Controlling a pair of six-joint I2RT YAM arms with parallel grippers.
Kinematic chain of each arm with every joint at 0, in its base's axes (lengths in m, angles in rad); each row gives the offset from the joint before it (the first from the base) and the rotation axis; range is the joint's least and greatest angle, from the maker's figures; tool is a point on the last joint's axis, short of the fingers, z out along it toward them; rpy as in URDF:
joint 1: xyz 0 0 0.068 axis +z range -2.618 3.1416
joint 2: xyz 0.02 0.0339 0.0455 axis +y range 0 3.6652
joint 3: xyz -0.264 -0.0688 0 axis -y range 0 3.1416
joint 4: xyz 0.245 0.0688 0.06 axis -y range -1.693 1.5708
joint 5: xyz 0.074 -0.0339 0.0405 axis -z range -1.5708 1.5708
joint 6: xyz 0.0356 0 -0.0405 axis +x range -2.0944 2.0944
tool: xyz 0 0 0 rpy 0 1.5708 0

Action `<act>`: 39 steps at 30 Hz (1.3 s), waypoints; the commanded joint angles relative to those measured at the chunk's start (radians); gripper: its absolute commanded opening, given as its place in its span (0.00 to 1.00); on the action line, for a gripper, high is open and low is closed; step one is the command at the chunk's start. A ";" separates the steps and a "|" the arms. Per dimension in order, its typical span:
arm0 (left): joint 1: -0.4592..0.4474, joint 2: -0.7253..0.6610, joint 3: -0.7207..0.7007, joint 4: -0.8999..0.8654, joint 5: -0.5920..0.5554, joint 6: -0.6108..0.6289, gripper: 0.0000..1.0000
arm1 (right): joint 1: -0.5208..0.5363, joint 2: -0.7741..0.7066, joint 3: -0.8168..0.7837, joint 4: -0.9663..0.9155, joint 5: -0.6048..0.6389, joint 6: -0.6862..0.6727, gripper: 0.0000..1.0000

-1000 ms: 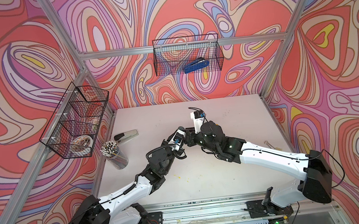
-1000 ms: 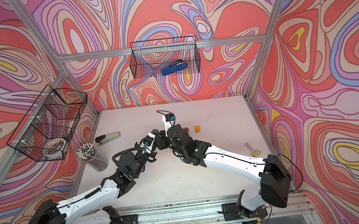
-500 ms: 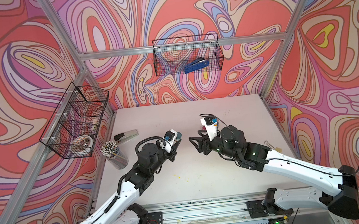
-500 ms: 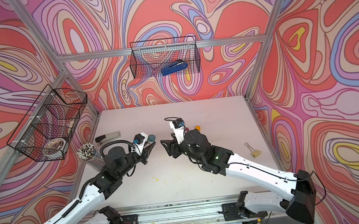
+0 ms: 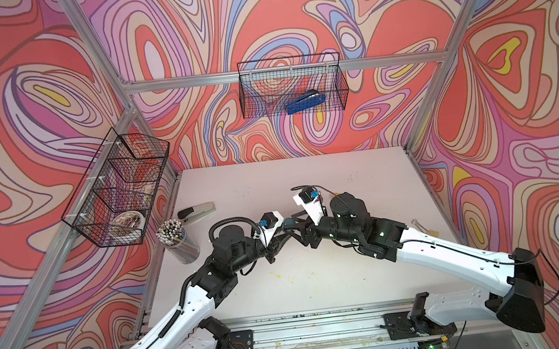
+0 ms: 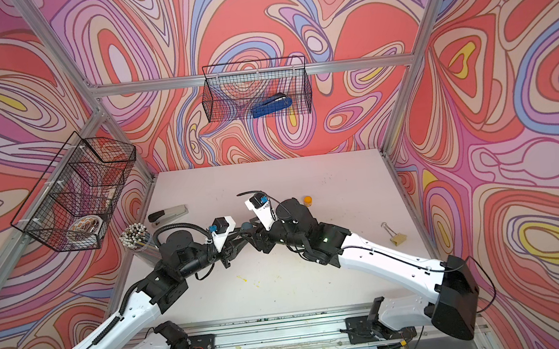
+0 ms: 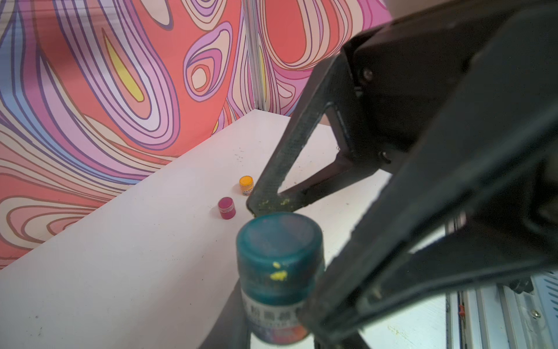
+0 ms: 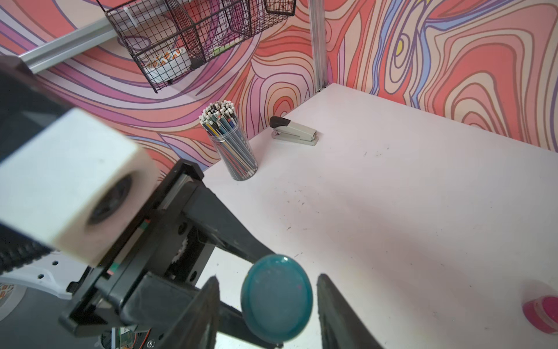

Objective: Close the paint jar lid
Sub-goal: Place the paint jar at the center of the board.

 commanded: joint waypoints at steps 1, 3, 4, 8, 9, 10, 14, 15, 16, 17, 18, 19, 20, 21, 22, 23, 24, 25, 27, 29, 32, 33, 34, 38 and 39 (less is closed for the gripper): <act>0.008 -0.017 -0.014 0.037 0.007 -0.001 0.30 | -0.037 0.007 -0.003 0.052 -0.099 0.049 0.49; 0.008 -0.022 -0.021 0.048 -0.002 -0.002 0.30 | -0.050 0.011 -0.004 0.064 -0.124 0.061 0.46; 0.008 -0.024 -0.024 0.051 -0.010 -0.002 0.30 | -0.052 0.013 -0.003 0.063 -0.132 0.061 0.45; 0.008 -0.032 -0.028 0.055 -0.029 0.002 0.30 | -0.054 0.028 0.007 0.049 -0.155 0.062 0.42; 0.008 -0.034 -0.029 0.055 -0.033 0.004 0.30 | -0.054 0.033 0.010 0.043 -0.159 0.062 0.42; 0.008 -0.036 -0.028 0.056 -0.037 0.005 0.30 | -0.055 0.039 0.013 0.039 -0.166 0.063 0.44; 0.008 -0.036 -0.028 0.060 -0.045 0.009 0.30 | -0.054 0.051 0.008 0.043 -0.181 0.076 0.46; 0.007 -0.035 -0.028 0.062 -0.047 0.009 0.30 | -0.055 0.049 0.002 0.050 -0.182 0.080 0.44; 0.008 -0.035 -0.027 0.064 -0.047 0.008 0.30 | -0.054 0.045 -0.003 0.057 -0.180 0.082 0.43; 0.008 -0.032 -0.026 0.063 -0.047 0.009 0.30 | -0.055 0.041 -0.007 0.063 -0.174 0.082 0.42; 0.008 -0.031 -0.025 0.061 -0.047 0.009 0.30 | -0.054 0.035 -0.010 0.065 -0.168 0.084 0.39; 0.007 -0.028 -0.025 0.061 -0.045 0.008 0.30 | -0.055 0.032 -0.011 0.065 -0.163 0.084 0.36; 0.008 -0.026 -0.024 0.062 -0.045 0.008 0.30 | -0.054 0.029 -0.011 0.064 -0.160 0.082 0.35; 0.008 -0.023 -0.025 0.064 -0.043 0.008 0.30 | -0.054 0.026 -0.011 0.065 -0.157 0.082 0.35; 0.008 -0.022 -0.025 0.067 -0.042 0.007 0.30 | -0.054 0.025 -0.011 0.065 -0.155 0.081 0.39; 0.008 -0.021 -0.025 0.068 -0.041 0.005 0.30 | -0.054 0.023 -0.012 0.065 -0.154 0.081 0.42; 0.008 -0.019 -0.025 0.071 -0.040 0.004 0.30 | -0.055 0.022 -0.012 0.067 -0.155 0.081 0.43; 0.008 -0.018 -0.025 0.072 -0.039 0.004 0.30 | -0.054 0.022 -0.014 0.069 -0.156 0.080 0.43; 0.008 -0.018 -0.024 0.071 -0.038 0.003 0.30 | -0.054 0.019 -0.016 0.073 -0.156 0.081 0.43; 0.008 -0.019 -0.026 0.070 -0.038 0.003 0.30 | -0.055 0.013 -0.020 0.083 -0.156 0.081 0.43; 0.007 -0.025 -0.027 0.070 -0.046 0.002 0.30 | -0.054 0.013 -0.015 0.077 -0.156 0.077 0.35; 0.008 -0.028 -0.027 0.070 -0.046 0.004 0.30 | -0.055 0.015 -0.015 0.077 -0.159 0.078 0.32; 0.008 -0.028 -0.027 0.069 -0.048 0.006 0.30 | -0.054 0.016 -0.016 0.078 -0.163 0.077 0.31; 0.008 -0.027 -0.027 0.062 -0.050 0.007 0.30 | -0.055 0.017 -0.020 0.083 -0.163 0.084 0.26; 0.007 -0.024 -0.027 0.060 -0.050 0.008 0.30 | -0.055 0.016 -0.023 0.089 -0.161 0.085 0.26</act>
